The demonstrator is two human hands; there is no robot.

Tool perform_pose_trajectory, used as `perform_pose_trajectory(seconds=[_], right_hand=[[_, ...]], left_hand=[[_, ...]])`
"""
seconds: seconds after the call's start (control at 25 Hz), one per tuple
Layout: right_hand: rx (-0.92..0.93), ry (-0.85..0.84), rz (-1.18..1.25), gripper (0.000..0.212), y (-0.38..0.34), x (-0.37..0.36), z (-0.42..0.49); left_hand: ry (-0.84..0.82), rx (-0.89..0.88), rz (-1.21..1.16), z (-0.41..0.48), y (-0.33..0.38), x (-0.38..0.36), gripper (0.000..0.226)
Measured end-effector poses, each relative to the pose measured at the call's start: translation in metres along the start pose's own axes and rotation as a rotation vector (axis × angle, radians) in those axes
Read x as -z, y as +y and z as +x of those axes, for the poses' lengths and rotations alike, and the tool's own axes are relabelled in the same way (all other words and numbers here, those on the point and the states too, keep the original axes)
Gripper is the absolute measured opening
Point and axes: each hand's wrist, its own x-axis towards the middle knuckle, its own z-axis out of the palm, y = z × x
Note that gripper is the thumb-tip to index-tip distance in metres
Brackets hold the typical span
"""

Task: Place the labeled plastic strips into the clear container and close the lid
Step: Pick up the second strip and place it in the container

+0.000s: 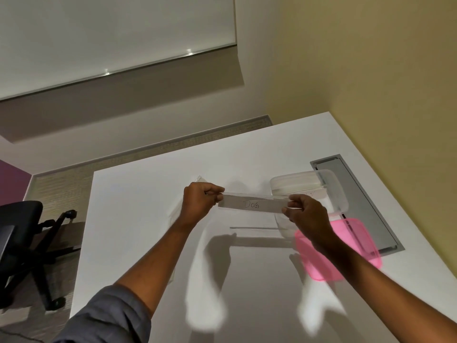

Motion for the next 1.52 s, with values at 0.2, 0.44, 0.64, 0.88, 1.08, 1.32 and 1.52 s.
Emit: perform_pose_trajectory(seconds=[0.2, 0.44, 0.64, 0.88, 1.08, 1.32, 1.52], right_hand=[[0.048, -0.041, -0.04, 0.059, 0.007, 0.042, 0.012], [0.322, -0.048, -0.579, 0.063, 0.018, 0.079, 0.031], [0.38, -0.17, -0.83, 0.076, 0.011, 0.105, 0.053], [0.396, -0.26, -0.904, 0.067, 0.011, 0.126, 0.076], [0.432, -0.296, -0.975, 0.063, 0.014, 0.136, 0.094], [0.444, -0.348, -1.069, 0.071, 0.024, 0.129, 0.113], [0.484, -0.375, -1.165, 0.069, 0.035, 0.114, 0.127]], left_hand=[[0.011, -0.071, 0.044, -0.006, 0.037, -0.033, 0.02], [0.009, -0.16, 0.02, -0.011, 0.074, -0.074, 0.021], [0.0, -0.13, -0.052, -0.011, 0.095, -0.104, 0.022], [-0.038, -0.125, -0.045, -0.004, 0.096, -0.134, 0.022], [-0.067, -0.19, 0.12, 0.0, 0.085, -0.154, 0.024], [-0.114, -0.244, 0.532, 0.007, 0.076, -0.172, 0.019], [-0.177, -0.438, 0.844, 0.02, 0.076, -0.188, 0.03]])
